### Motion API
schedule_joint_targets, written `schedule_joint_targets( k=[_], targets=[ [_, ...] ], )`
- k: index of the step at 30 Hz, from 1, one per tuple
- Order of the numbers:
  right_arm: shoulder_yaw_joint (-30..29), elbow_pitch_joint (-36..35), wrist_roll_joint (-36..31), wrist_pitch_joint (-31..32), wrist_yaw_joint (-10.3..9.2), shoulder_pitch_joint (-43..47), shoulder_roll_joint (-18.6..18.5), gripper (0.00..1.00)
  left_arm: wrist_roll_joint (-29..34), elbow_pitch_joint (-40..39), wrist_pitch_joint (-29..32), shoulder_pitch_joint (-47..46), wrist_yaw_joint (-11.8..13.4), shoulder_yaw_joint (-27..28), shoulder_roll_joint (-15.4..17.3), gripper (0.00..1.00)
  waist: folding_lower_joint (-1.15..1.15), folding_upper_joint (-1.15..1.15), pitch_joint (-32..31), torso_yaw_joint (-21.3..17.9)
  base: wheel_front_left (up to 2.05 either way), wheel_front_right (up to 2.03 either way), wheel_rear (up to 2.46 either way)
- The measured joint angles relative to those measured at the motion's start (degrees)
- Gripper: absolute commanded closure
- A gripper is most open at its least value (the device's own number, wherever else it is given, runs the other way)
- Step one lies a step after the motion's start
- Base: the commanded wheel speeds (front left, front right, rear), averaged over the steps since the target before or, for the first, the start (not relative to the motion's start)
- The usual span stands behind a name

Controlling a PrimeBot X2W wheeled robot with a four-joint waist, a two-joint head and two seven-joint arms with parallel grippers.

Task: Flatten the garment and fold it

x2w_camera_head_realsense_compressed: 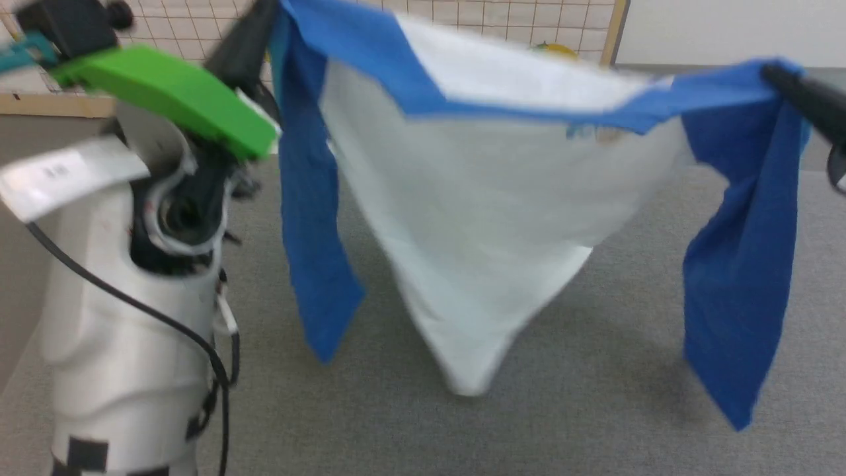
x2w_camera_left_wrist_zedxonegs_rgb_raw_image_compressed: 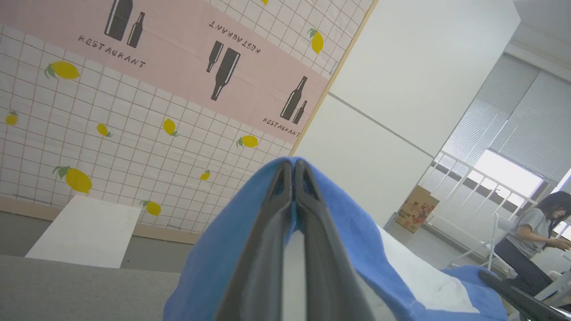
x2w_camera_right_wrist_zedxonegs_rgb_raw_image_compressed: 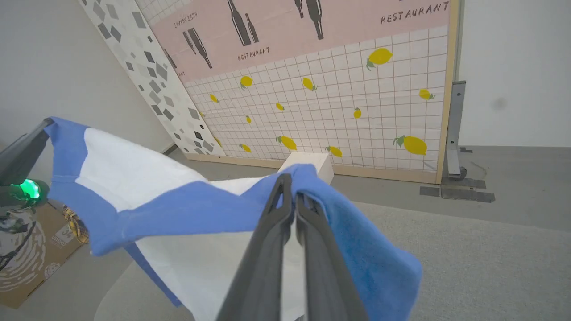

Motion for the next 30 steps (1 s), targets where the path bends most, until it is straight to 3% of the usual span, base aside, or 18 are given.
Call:
schedule_joint_targets(
  k=[12,18,25,30],
  targets=[
    [-0.8,7.3,-0.7,1.0,0.00,-13.0,2.2,1.00,3.9,14.4,-2.4,-17.2,-0.2,1.1,2.9,1.00,0.00,0.00,0.2,0.0,0.00,0.00,0.00],
    [-0.1,11.7,-4.1,2.2,0.00,-19.4,3.2,1.00,5.9,21.4,-2.6,-22.7,1.0,0.3,3.8,1.00,0.00,0.00,3.3,-0.4,0.00,0.00,0.00],
    [0.8,18.1,-10.3,-2.6,0.00,-31.2,6.2,1.00,10.4,25.8,-2.7,-31.0,3.2,-1.0,6.1,1.00,0.00,0.00,10.1,-1.2,0.00,0.00,0.00],
    [0.7,23.7,-13.6,-9.0,0.01,-41.7,8.9,1.00,12.5,27.9,-6.5,-39.0,5.7,-0.1,6.8,1.00,0.01,0.00,16.4,-2.3,0.00,0.00,0.00]
  ],
)
